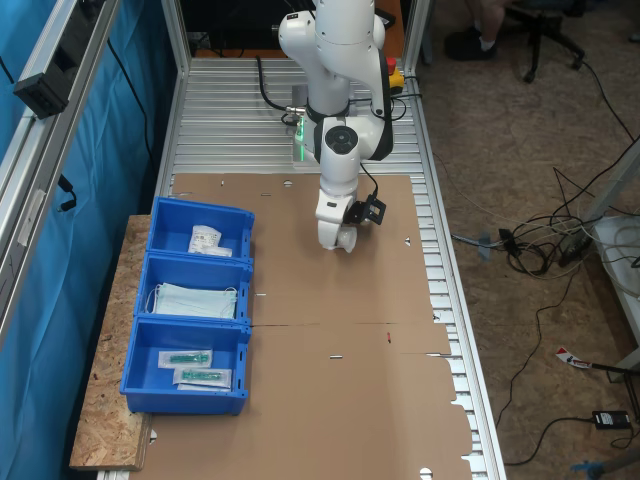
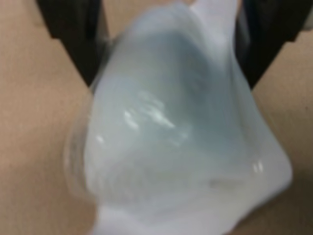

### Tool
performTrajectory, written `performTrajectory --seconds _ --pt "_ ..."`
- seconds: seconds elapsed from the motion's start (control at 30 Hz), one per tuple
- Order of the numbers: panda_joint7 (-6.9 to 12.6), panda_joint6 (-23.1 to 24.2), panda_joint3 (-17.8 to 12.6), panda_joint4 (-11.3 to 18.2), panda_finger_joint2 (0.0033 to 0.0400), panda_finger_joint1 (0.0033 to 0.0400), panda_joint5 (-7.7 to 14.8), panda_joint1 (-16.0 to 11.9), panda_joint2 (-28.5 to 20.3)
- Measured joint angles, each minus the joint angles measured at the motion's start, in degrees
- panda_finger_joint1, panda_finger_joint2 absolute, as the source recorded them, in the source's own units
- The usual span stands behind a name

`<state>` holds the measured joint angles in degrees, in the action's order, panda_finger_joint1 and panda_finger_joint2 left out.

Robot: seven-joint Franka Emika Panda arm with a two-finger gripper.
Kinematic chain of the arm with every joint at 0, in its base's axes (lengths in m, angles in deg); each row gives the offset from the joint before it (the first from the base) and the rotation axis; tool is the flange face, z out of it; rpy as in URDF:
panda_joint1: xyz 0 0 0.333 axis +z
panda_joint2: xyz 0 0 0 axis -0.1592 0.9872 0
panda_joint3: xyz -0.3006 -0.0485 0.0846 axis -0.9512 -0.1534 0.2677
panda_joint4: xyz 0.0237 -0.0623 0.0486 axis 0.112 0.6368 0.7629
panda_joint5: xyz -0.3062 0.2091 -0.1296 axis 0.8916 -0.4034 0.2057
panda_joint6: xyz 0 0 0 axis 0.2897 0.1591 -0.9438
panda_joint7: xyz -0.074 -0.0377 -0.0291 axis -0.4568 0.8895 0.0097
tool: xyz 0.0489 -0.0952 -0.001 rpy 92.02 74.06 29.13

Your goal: Pick and place sorting task of medical equipment.

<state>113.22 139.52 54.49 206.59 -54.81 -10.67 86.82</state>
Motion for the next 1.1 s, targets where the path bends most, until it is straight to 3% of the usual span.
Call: performTrajectory --seconds 0.1,0.13,0.27,0.3,0.73,0.93,1.1 --pt "0.00 0.00 0.00 0.00 0.0254 0.0254 0.00 0.00 0.00" --pt "0.00 0.00 0.00 0.00 0.0158 0.0158 0.00 0.00 0.00" --pt "0.00 0.00 0.00 0.00 0.0158 0.0158 0.00 0.00 0.00" --pt "0.00 0.00 0.00 0.00 0.0059 0.0059 0.00 0.00 0.00" --pt "0.00 -0.98 0.00 0.04 0.0058 0.0058 0.00 0.00 -1.06" --pt "0.00 -4.24 0.00 0.05 0.0058 0.0058 0.00 0.00 -3.90" --pt "0.00 -10.69 0.00 0.02 0.0058 0.0058 0.00 0.00 -9.43"
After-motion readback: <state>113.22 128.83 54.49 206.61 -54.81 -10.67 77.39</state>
